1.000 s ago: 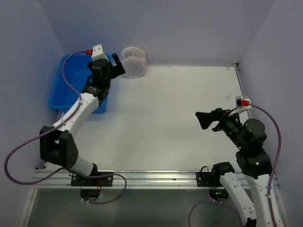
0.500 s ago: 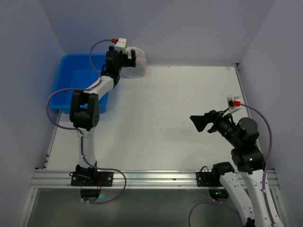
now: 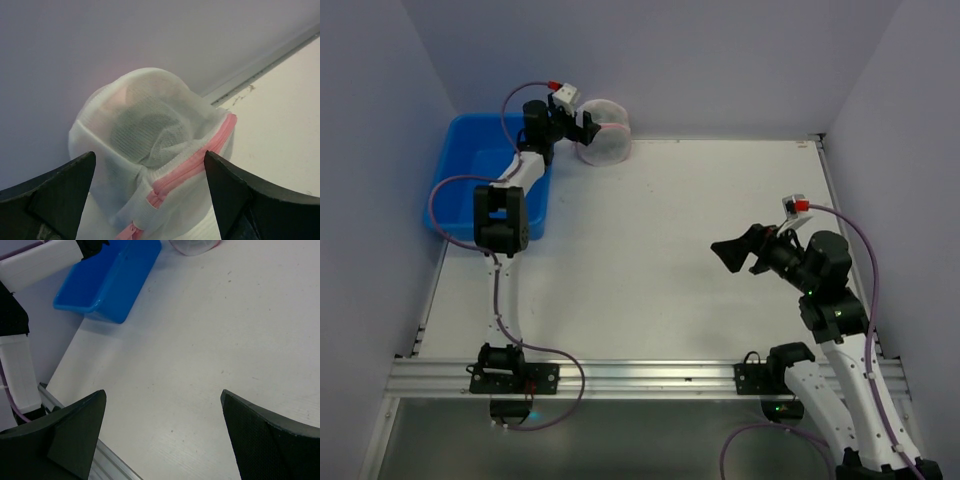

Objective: Unzip the laundry bag and remove the bra

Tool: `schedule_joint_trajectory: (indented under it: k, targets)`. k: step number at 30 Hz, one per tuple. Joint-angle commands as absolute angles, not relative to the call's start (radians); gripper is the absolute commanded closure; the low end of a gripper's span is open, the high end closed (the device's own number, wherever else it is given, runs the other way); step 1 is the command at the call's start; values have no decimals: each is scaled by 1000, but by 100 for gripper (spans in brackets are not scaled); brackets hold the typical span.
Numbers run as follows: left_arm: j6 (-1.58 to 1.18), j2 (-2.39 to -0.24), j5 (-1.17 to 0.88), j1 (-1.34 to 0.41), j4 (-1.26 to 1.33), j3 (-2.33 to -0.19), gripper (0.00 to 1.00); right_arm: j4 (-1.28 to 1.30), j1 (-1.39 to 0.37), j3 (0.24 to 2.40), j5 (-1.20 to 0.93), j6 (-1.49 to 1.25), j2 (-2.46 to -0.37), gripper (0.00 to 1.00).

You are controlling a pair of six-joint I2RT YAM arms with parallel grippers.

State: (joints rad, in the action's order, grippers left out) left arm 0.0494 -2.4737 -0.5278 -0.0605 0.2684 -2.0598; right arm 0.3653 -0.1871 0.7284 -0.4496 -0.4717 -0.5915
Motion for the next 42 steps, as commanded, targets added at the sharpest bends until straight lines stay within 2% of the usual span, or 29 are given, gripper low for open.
schedule_joint_trajectory:
  k: [1, 6, 23, 37, 40, 41, 42]
  targets:
    - [71, -2485, -678, -75, 244, -2086, 7, 304, -190, 732, -503, -497, -607, 1]
    - [51, -2490, -719, -84, 233, -2056, 13, 290, -190, 733, -523, -514, -615, 1]
    - [66, -2411, -721, -152, 227, -1859, 9, 304, -190, 710, -525, -522, -549, 1]
    - [-144, -2485, -476, -189, 399, -1850, 33, 291, -190, 692, -508, -537, -552, 1]
    - [-191, -2508, -390, -202, 397, -1867, 43, 290, -190, 692, -508, -543, -557, 1]
    - [-204, -2513, -376, -204, 396, -1874, 51, 290, -190, 692, -508, -545, -557, 1]
    - [-218, -2514, -341, -206, 400, -1876, 55, 290, -190, 692, -506, -545, -554, 1]
